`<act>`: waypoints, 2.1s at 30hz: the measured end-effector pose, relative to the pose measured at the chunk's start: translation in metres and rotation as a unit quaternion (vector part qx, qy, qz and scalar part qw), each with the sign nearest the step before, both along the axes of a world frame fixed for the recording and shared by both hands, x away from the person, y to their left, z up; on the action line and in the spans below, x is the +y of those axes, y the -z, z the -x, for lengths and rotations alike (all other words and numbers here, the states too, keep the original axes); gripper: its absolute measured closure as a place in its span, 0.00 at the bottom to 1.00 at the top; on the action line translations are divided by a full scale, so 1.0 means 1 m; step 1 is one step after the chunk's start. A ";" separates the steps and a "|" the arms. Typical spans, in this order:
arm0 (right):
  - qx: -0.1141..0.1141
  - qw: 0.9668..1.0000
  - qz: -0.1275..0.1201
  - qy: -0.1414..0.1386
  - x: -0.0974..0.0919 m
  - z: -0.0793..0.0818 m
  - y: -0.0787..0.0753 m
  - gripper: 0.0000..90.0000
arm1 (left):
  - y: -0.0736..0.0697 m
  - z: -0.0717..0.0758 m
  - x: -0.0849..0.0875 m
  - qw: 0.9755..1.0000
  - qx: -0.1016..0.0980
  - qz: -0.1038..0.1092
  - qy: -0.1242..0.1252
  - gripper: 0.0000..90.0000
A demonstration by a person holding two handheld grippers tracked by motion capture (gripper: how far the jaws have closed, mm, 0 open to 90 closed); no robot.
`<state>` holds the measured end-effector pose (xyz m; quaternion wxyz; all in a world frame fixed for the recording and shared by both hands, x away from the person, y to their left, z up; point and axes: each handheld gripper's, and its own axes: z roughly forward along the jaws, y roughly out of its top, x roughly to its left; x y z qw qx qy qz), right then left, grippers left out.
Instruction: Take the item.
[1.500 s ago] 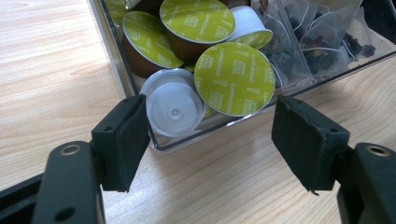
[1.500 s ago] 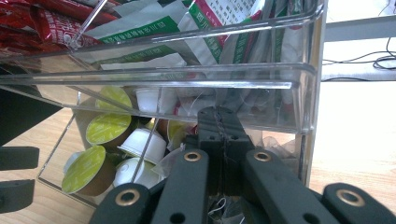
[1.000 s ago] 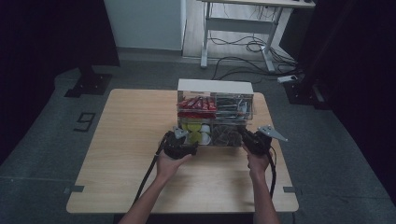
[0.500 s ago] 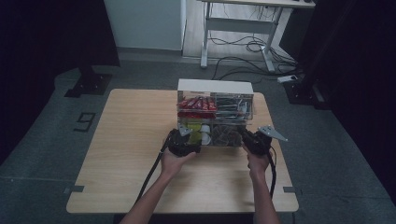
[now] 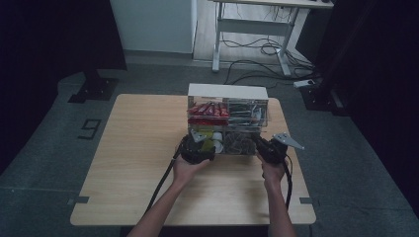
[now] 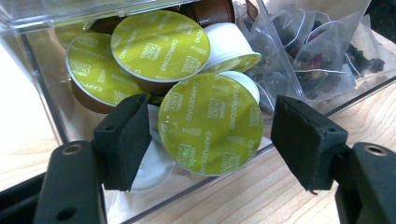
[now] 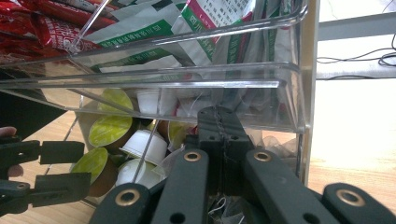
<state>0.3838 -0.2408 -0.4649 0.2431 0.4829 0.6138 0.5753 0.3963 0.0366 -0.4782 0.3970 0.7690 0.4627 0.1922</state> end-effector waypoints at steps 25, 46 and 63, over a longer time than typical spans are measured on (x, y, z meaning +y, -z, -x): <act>0.000 1.000 0.003 0.001 0.000 0.000 0.000 0.99 | 0.005 0.003 -0.006 1.000 -0.022 -0.010 0.002 0.43; 0.001 1.000 0.004 0.002 -0.001 -0.001 0.001 0.99 | -0.011 0.019 0.010 0.998 -0.053 0.023 0.001 0.43; 0.001 1.000 0.005 0.004 0.000 -0.001 0.002 0.99 | -0.015 0.032 0.022 0.998 -0.057 0.039 0.002 0.43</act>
